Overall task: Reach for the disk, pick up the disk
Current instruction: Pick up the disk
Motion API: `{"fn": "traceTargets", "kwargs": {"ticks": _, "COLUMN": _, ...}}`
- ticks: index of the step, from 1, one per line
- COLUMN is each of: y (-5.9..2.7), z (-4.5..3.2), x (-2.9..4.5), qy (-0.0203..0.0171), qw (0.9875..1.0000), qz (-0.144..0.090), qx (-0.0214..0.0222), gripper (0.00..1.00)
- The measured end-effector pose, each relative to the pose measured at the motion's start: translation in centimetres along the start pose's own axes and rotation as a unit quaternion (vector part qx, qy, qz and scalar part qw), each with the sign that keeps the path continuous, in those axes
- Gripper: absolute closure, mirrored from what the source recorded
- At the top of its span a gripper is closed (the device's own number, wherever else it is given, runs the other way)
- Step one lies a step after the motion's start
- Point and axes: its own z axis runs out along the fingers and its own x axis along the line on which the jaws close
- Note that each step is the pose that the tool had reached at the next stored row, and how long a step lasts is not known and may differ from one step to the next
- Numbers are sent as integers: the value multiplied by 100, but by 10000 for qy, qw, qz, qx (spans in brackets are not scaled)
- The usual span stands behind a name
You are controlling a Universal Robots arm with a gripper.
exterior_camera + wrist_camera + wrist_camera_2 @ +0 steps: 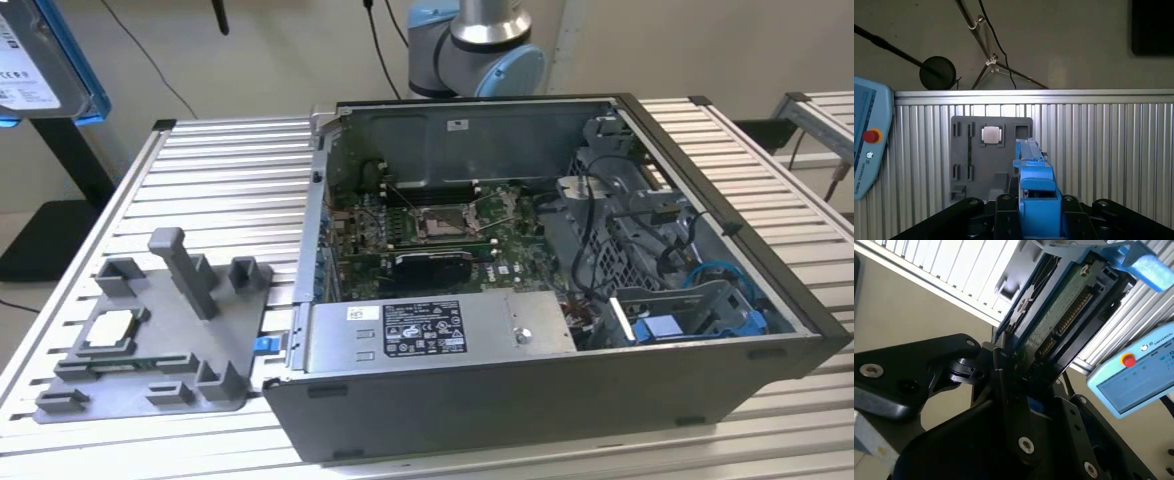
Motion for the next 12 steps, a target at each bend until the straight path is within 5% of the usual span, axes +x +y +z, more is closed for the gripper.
{"fn": "traceTargets", "kwargs": {"ticks": 12, "y": -81, "z": -2, "x": -2, "qy": 0, "qw": 10000, "qz": 0, "qx": 0, "gripper": 100}}
